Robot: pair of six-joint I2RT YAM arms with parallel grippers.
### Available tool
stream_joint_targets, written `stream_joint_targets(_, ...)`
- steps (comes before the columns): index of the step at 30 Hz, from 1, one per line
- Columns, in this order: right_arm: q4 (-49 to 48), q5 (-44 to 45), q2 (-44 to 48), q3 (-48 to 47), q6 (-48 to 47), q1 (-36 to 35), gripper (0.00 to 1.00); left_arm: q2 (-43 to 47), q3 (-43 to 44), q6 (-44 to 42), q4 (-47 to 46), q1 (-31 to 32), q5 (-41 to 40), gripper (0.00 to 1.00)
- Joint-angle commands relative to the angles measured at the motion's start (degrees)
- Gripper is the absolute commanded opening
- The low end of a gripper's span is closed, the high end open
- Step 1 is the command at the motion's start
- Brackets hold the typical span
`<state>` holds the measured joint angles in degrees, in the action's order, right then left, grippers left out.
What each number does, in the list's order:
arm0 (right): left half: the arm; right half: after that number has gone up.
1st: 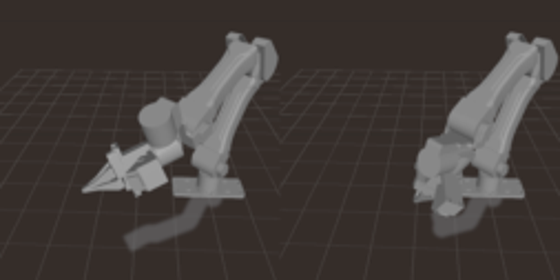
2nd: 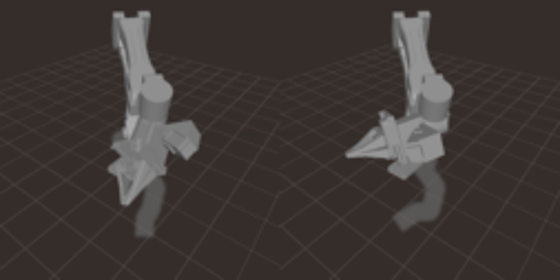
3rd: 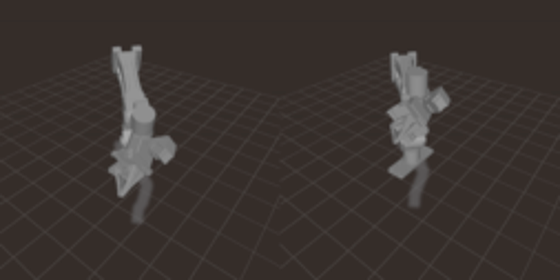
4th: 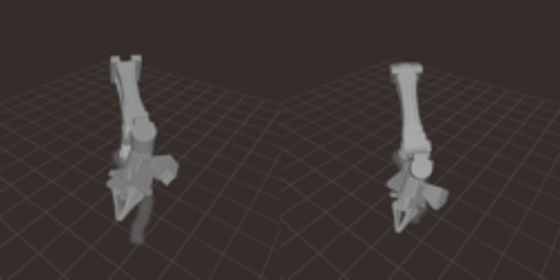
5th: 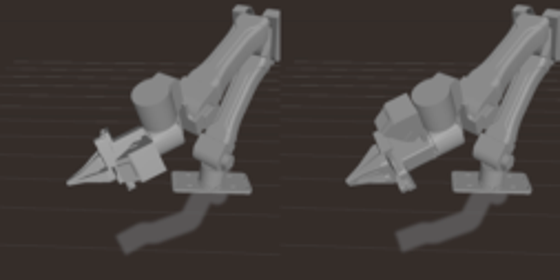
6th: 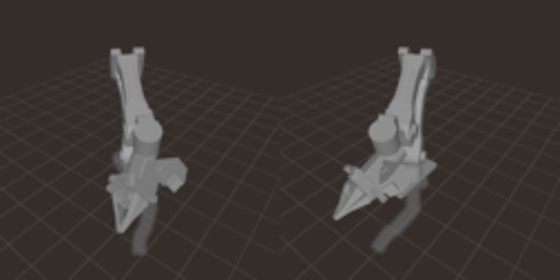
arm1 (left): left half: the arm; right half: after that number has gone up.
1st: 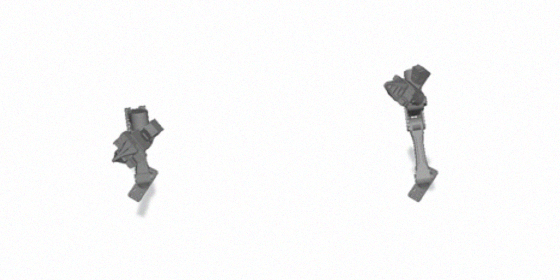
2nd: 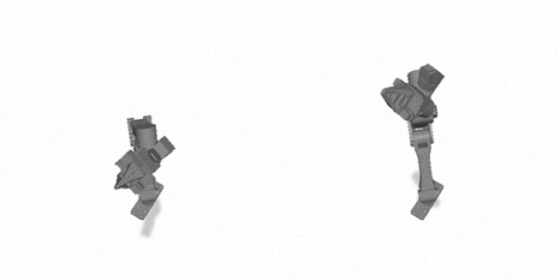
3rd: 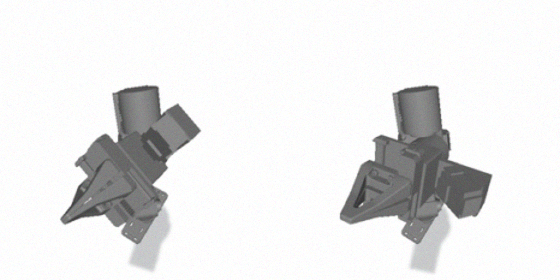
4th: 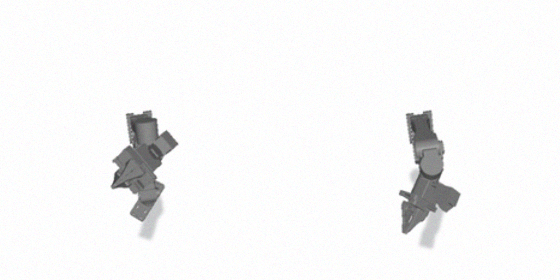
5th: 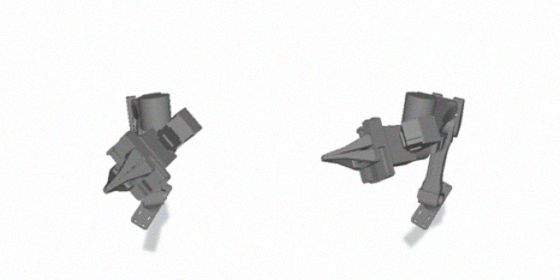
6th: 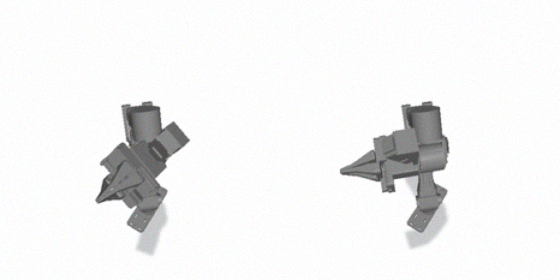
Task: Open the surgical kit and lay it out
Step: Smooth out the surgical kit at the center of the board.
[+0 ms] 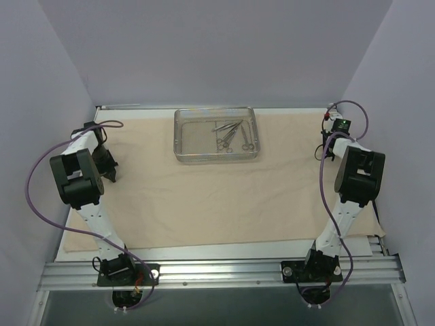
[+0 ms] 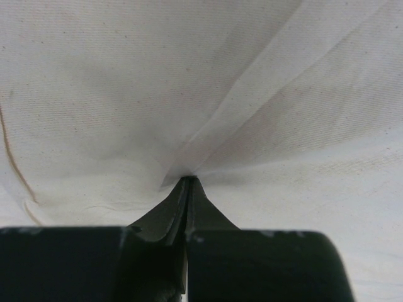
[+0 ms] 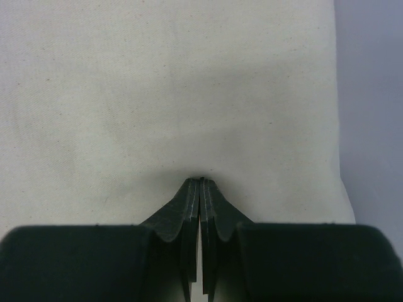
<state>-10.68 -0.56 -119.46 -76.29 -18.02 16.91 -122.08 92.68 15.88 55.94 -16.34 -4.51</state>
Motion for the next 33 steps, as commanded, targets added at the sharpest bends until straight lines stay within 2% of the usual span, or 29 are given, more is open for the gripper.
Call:
stream_joint_targets(1, 4.00, -1.02, -1.31, 1.23, 0.27, 0.58, 0.00, -0.18, 0.83, -0.76, -1.19, -0.71, -1.29, 0.02)
stream_joint_targets(13, 3.82, -0.76, 7.13, 11.60, -0.96, 2.08, 0.00, -0.44, 1.27, -0.76, -1.01, -0.80, -1.73, 0.02)
stream_joint_targets(22, 3.65, -1.82, 6.43, 8.01, 1.41, 2.52, 0.00, 1.05, 1.53, -0.50, -0.75, -0.71, -1.46, 0.03)
stream_joint_targets(25, 5.75, -0.85, 7.40, 6.08, 1.67, 2.17, 0.00, 4.30, 1.45, 0.29, -0.66, -0.71, -1.29, 0.13)
stream_joint_targets(26, 6.63, -0.33, 8.36, 5.72, 1.85, 2.08, 0.00, 6.66, 1.36, 0.55, -0.57, -0.71, -1.03, 0.18)
stream_joint_targets(27, 6.98, 0.20, 9.06, 5.45, 2.20, 1.99, 0.00, 7.81, 1.45, 0.90, -0.14, -0.71, -0.76, 0.30)
stream_joint_targets(30, 8.12, 2.57, 11.87, 3.96, 4.66, 0.76, 0.00, 11.41, 2.32, 1.35, 1.18, -0.71, 0.20, 0.44)
stream_joint_targets(33, 10.23, 6.08, 13.46, 0.63, 5.10, -2.48, 0.02, 14.49, 2.50, 1.35, 1.71, -0.71, 0.64, 0.52)
